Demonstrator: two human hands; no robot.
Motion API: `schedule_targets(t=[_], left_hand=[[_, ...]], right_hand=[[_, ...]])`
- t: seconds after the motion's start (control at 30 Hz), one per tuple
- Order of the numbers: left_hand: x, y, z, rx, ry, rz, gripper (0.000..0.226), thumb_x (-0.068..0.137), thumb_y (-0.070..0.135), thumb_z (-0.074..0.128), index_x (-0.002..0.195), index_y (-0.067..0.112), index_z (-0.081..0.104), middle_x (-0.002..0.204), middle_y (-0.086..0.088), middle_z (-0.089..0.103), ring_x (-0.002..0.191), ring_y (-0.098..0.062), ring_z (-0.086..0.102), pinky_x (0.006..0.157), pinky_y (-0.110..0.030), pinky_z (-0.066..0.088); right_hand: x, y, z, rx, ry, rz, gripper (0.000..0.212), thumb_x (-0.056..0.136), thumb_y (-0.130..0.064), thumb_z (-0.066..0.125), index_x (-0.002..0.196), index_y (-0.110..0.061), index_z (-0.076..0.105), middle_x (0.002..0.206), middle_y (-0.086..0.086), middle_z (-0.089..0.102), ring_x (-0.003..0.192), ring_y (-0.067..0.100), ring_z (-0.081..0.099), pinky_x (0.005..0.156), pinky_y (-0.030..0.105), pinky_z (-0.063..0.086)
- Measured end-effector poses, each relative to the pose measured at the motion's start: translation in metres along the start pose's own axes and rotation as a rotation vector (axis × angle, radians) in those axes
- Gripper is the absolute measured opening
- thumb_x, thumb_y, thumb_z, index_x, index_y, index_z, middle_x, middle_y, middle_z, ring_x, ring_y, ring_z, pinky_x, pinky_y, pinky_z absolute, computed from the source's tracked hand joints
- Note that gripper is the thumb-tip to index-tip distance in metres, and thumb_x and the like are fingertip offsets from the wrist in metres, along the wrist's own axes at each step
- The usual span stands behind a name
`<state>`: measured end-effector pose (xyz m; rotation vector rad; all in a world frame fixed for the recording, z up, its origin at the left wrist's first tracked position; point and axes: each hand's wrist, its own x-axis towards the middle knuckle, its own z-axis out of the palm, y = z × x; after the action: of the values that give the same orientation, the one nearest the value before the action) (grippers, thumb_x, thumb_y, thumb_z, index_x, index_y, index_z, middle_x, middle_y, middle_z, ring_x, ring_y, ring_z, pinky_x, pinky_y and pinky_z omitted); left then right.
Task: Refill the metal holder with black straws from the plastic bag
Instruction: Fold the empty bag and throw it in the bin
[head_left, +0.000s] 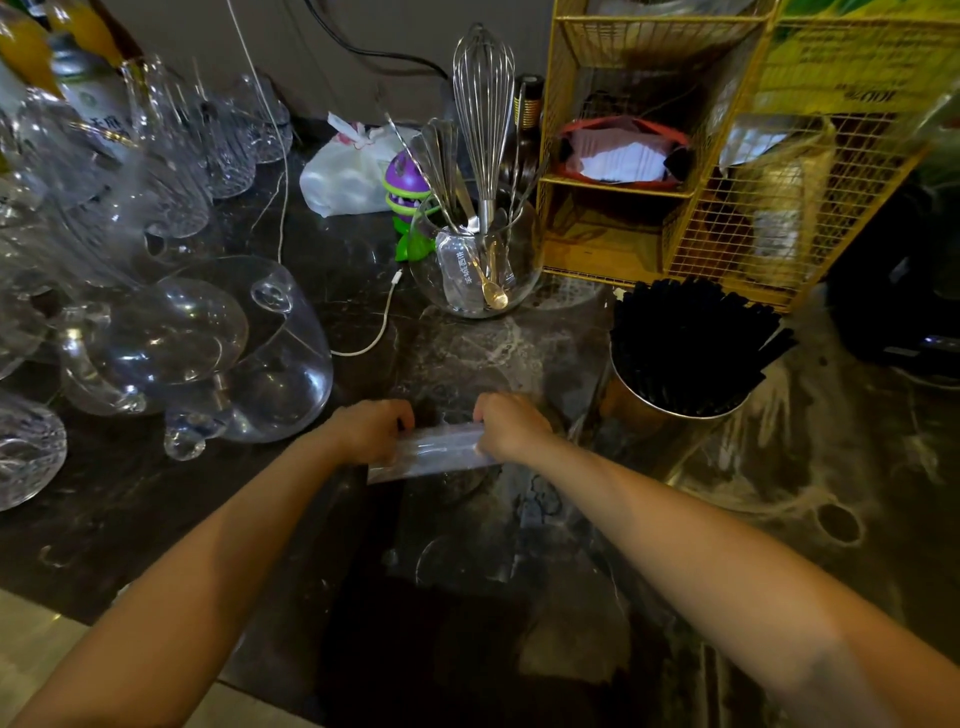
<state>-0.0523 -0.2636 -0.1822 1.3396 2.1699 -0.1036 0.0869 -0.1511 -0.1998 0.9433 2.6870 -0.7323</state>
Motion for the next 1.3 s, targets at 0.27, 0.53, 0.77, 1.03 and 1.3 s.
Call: schedule_targets(t=[0.27,0.53,0.77,1.03,1.3], left_hand=[[0.0,0.003,0.001,0.079,-0.013,0.105,0.012,0.084,0.013,0.053,0.09,0.007,0.063,0.088,-0.01,0.061,0.083,-0.02,0.057,0.075,-0.027,0.044],[-0.021,0.021,0.002,0.11,0.056,0.229,0.016,0.087,0.013,0.05,0.074,0.017,0.06,0.083,-0.007,0.062,0.079,-0.018,0.059,0.071,-0.025,0.042],[-0.034,0.085,0.014,-0.063,0.005,0.57,0.017,0.079,0.012,0.062,0.069,0.026,0.062,0.065,0.021,0.067,0.069,0.002,0.062,0.066,-0.011,0.044],[-0.021,0.215,0.069,-0.192,-0.158,0.811,0.022,0.072,0.014,0.064,0.056,0.024,0.052,0.049,0.03,0.055,0.047,0.009,0.045,0.05,-0.012,0.032],[-0.048,0.355,0.132,-0.162,-0.17,1.025,0.034,0.074,0.005,0.065,0.054,0.024,0.046,0.054,0.0,0.048,0.055,-0.009,0.044,0.053,-0.021,0.032]], right_hand=[[-0.017,0.007,0.009,0.168,0.069,-0.078,0.018,0.085,-0.013,0.05,0.103,-0.01,0.053,0.108,0.014,0.057,0.102,0.029,0.053,0.085,0.037,0.044],[-0.066,0.012,-0.003,0.389,0.137,-0.167,0.011,0.085,-0.007,0.049,0.085,-0.018,0.045,0.084,0.007,0.054,0.076,0.022,0.055,0.059,0.027,0.041],[-0.131,0.055,-0.028,0.583,0.052,-0.121,0.021,0.087,-0.001,0.046,0.101,0.001,0.062,0.082,0.024,0.065,0.046,0.006,0.056,0.041,0.012,0.046],[-0.247,0.141,-0.047,0.742,0.182,0.162,0.027,0.089,0.005,0.042,0.112,0.004,0.056,0.076,0.01,0.059,0.04,0.001,0.058,0.044,0.014,0.049],[-0.38,0.199,-0.04,0.693,0.523,0.497,0.018,0.087,-0.001,0.049,0.09,-0.015,0.06,0.073,-0.002,0.06,0.05,0.005,0.061,0.051,0.021,0.053]])
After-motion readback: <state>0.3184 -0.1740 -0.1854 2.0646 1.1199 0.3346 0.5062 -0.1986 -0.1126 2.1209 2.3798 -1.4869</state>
